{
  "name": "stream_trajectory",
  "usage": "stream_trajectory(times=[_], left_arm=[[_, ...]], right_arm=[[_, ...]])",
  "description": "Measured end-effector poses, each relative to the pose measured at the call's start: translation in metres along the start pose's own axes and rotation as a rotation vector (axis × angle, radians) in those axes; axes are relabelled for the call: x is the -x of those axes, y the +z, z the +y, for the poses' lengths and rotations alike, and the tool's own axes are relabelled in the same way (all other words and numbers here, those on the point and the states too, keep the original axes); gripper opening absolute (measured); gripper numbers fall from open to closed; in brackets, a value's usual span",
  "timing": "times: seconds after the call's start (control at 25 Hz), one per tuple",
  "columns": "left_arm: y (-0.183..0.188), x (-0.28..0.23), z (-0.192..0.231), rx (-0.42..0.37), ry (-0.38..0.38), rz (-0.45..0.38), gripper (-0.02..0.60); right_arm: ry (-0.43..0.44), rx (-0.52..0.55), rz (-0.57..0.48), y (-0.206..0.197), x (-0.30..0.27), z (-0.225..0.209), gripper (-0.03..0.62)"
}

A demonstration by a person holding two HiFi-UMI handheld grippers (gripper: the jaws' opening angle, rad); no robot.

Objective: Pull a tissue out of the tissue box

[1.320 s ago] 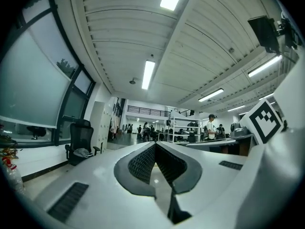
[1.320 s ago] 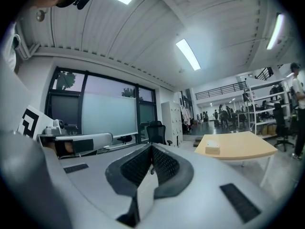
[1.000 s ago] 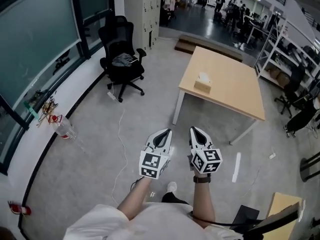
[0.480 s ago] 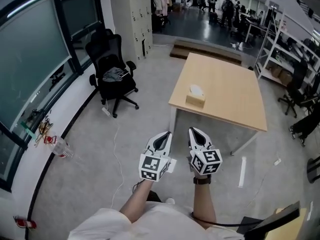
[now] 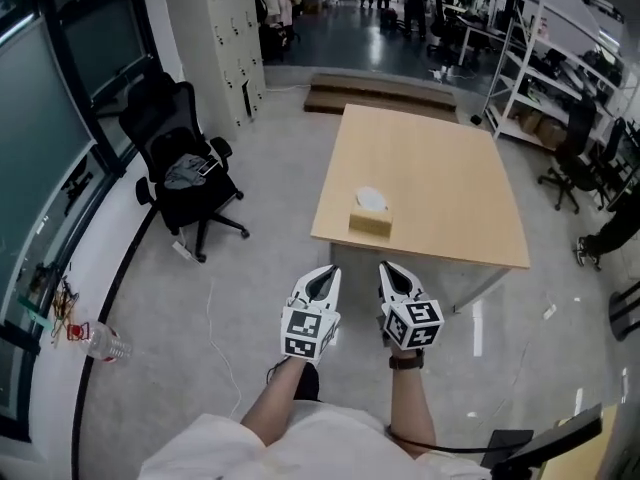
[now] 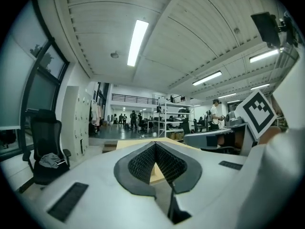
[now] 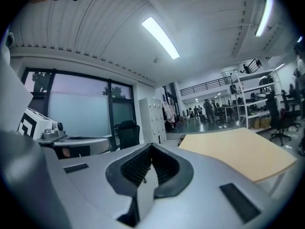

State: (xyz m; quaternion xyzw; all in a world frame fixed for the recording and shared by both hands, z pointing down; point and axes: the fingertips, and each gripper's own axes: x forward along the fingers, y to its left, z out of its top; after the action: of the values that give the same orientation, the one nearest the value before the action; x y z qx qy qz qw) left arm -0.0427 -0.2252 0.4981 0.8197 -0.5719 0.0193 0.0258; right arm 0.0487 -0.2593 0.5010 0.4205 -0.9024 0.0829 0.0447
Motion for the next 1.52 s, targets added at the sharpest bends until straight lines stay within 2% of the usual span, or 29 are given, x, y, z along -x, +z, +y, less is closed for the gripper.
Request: stream_trajectory(times=[0.28,0.44,0.6,0.88,1.2,1.52], left_arm=[[0.057,-0.11,0.093,-0.01,-0.073,-0.071,0.0],[0.055,-0.153,0.14,0.019,-0.099,-0.076,0.0],[0.048,-0.191,0.175,0.083,-0.107,-0.046,0.0],[0.027,-0.263,0.186,0.102,-0.142,0.0,0.0],[0.023,-0.351,0.167,0.04,-0.222,0.064,0.0],[-0.02,-0.407,0.171,0.068,-0.235,0.166,0.0]], right_arm=[[-0.065,0.049,-0.03,0.062,-0.123,-0.044,-0.005],[-0.101,0.067,-0.058,0.077,-0.176,-0.06,-0.005],[-0.1,0.012,-0.049,0.079,-0.21,-0.072,-0.005],[-0.137,0.005,-0.024,0.08,-0.252,-0.129,-0.005],[-0.181,-0.029,0.037,0.082,-0.293,-0.222,-0.005],[-0.176,-0.031,0.194,0.04,-0.32,-0.271,-0.005]])
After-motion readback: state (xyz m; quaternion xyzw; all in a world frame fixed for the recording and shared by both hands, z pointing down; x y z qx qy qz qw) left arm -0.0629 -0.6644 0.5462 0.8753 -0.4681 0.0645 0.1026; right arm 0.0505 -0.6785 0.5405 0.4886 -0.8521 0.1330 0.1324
